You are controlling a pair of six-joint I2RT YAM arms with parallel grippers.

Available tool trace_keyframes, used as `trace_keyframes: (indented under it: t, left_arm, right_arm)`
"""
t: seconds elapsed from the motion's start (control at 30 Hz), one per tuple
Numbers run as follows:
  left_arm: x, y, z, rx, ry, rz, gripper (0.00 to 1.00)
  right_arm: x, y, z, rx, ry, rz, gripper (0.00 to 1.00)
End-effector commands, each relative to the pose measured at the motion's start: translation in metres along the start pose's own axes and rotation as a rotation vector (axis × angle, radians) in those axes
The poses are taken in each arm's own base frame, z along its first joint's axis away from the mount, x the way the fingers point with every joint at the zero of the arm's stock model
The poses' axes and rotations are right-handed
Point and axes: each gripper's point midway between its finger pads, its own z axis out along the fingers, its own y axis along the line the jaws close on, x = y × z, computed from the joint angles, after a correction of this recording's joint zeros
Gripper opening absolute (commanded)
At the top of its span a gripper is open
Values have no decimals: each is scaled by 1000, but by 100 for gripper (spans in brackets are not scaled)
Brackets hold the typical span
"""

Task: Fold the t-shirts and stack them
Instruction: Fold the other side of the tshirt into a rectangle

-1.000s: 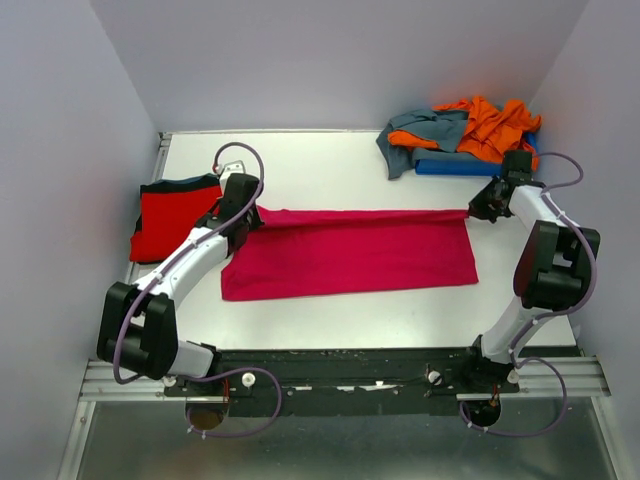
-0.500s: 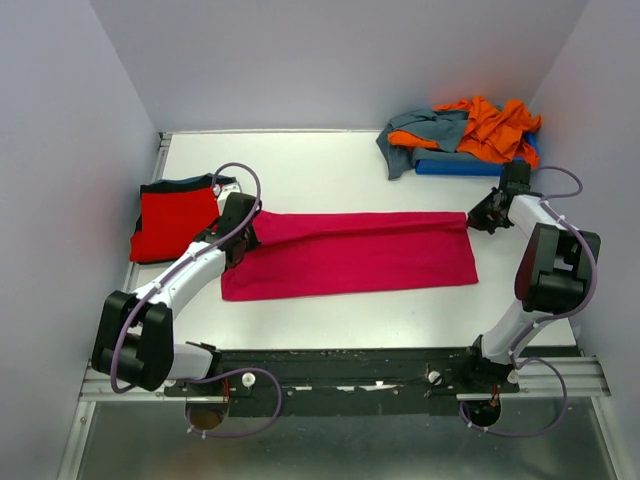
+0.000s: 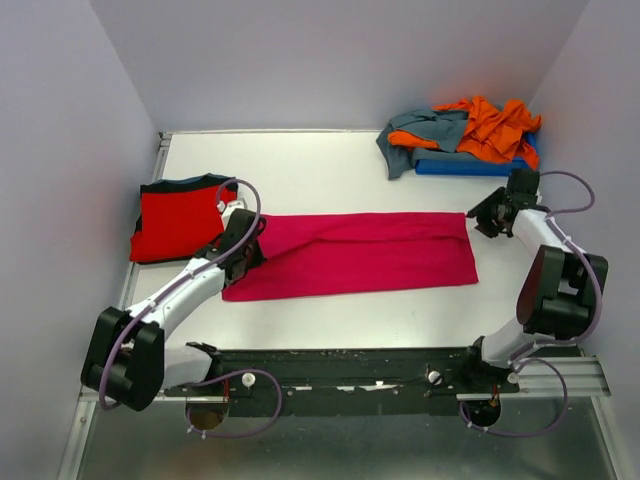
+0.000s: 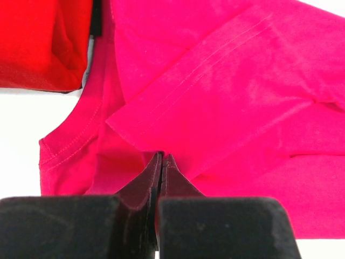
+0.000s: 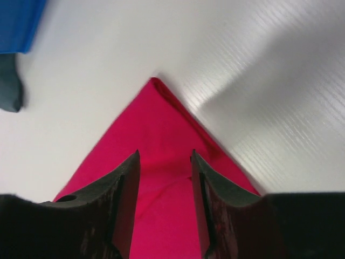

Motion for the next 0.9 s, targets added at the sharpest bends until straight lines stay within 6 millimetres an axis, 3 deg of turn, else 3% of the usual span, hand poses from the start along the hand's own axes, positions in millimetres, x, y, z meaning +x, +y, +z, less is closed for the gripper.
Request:
trace_keyframes:
  t: [0.0, 0.1, 0.23, 0.4, 0.5, 0.63, 0.7, 0.87]
  left_arm:
    - [-7, -8, -18, 41, -33, -27, 9]
    - [-5, -5, -23, 32, -25, -25, 17]
    - [-5, 1, -30, 18, -34, -34, 25]
    - [-18, 0, -39, 22, -77, -45, 38]
    - [-30, -6, -35, 25, -98, -22, 41]
    - [-52, -9, -19, 18, -100, -48, 42]
    - [-67, -9, -12, 9, -111, -67, 41]
    - [-104, -7, 9, -25, -144, -125, 39]
  right_arm:
    - [-28, 30, -33, -151, -135, -57, 54]
    - [-18, 47, -45, -258, -128, -116, 57]
    - [11, 62, -45, -344, -51, -164, 57]
    - [49, 90, -42, -444, 41, -230, 49]
    - [87, 125, -48, -550, 126, -326, 48]
    - [171, 176, -64, -706, 301, -482, 48]
    - [197, 203, -72, -793, 346, -531, 48]
    - [261, 248, -82, -881, 453, -648, 48]
